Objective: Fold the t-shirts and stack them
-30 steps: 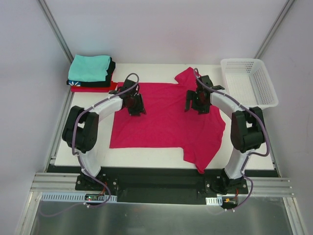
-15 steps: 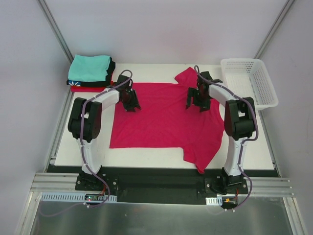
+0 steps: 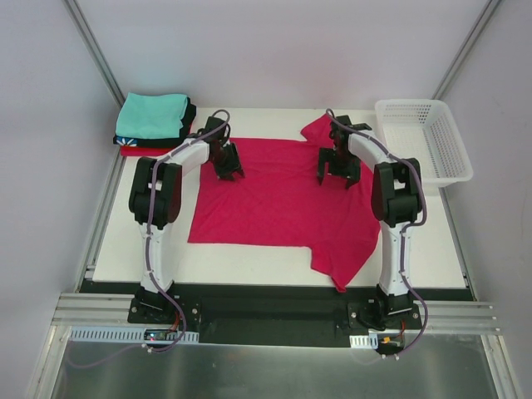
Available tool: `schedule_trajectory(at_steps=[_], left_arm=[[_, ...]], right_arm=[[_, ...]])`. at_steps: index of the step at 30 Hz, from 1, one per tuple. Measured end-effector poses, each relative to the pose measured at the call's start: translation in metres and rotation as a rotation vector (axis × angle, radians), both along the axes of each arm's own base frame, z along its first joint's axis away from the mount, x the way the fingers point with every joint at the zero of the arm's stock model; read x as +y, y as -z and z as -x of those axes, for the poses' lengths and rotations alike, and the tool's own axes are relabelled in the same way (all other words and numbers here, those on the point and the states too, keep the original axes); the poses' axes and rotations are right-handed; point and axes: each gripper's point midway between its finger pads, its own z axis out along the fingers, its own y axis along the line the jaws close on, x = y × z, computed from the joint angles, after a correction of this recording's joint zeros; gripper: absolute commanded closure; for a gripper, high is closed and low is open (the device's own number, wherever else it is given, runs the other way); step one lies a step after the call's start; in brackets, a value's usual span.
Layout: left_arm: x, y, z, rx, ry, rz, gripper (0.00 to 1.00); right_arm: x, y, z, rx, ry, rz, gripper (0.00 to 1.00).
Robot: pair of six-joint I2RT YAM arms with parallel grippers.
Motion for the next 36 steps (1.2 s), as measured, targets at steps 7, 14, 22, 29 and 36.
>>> schedule_trajectory(at_steps=[7, 14, 22, 29, 36], left_arm=[[0.006, 0.001, -0.017, 0.007, -0.013, -0.001, 0.56], [0.018, 0.000, -0.031, 0.006, -0.042, 0.016, 0.55], [0.020, -0.002, -0.030, 0.011, -0.041, 0.027, 0.46], [0.028, -0.020, -0.022, -0.008, -0.033, -0.014, 0.05], [0.037, -0.044, -0.046, -0.111, -0.034, -0.077, 0.01]], right_arm=[[0.000, 0.000, -0.017, 0.004, 0.004, 0.011, 0.05], [0.000, -0.002, -0.042, -0.024, 0.018, -0.016, 0.04], [0.001, -0.005, -0.043, -0.015, 0.026, -0.066, 0.02], [0.005, -0.030, -0.043, -0.052, 0.016, -0.102, 0.04], [0.015, -0.053, -0.071, -0.192, -0.033, -0.174, 0.04]])
